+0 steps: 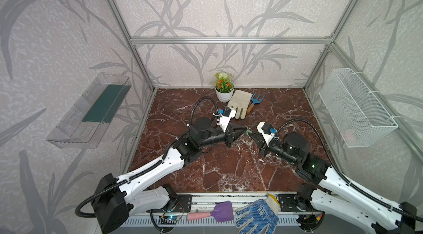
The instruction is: Put the keys on the keyring
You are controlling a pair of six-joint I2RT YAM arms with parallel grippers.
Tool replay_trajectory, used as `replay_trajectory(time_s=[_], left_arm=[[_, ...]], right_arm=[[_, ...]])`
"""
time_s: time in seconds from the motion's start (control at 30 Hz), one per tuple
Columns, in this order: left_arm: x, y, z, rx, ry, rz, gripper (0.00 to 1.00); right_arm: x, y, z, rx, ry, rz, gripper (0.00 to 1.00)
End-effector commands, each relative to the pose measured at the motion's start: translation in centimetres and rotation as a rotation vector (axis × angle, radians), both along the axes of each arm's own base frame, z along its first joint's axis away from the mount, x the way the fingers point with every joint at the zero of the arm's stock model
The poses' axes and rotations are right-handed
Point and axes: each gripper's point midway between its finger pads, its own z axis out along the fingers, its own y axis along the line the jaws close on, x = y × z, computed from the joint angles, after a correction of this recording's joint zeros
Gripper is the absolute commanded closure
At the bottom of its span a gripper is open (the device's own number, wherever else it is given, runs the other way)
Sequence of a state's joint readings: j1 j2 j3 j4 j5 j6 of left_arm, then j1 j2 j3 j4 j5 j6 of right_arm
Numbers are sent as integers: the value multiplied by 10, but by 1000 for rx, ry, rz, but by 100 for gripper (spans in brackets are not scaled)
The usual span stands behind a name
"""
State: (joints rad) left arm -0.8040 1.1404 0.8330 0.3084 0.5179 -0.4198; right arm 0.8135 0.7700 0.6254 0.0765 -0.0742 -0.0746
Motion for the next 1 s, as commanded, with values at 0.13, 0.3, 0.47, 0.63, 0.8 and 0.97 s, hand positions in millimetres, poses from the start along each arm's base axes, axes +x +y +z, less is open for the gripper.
replay_trajectory(time_s=[0.13, 0.3, 0.47, 0.63, 0.8, 0.97], left_arm=[[-4, -1, 16, -35, -34, -21, 100], [-4, -1, 18, -40, -38, -18, 100], [-3, 0, 20, -44, -45, -11, 100], [-4, -1, 18, -41, -44, -17, 100], [-4, 0, 17, -35, -46, -15, 100], [-5, -1, 18, -40, -42, -24, 100]], right_arm=[[4, -17, 23, 52, -68, -81, 96], [-7, -7, 20, 56, -63, 1, 82], [-7, -7, 15, 68, -36, 0, 67], [-8, -11, 19, 102, -31, -10, 64], [-16, -11, 27, 148, -12, 26, 63], [-22, -7, 37, 171, -11, 68, 63]])
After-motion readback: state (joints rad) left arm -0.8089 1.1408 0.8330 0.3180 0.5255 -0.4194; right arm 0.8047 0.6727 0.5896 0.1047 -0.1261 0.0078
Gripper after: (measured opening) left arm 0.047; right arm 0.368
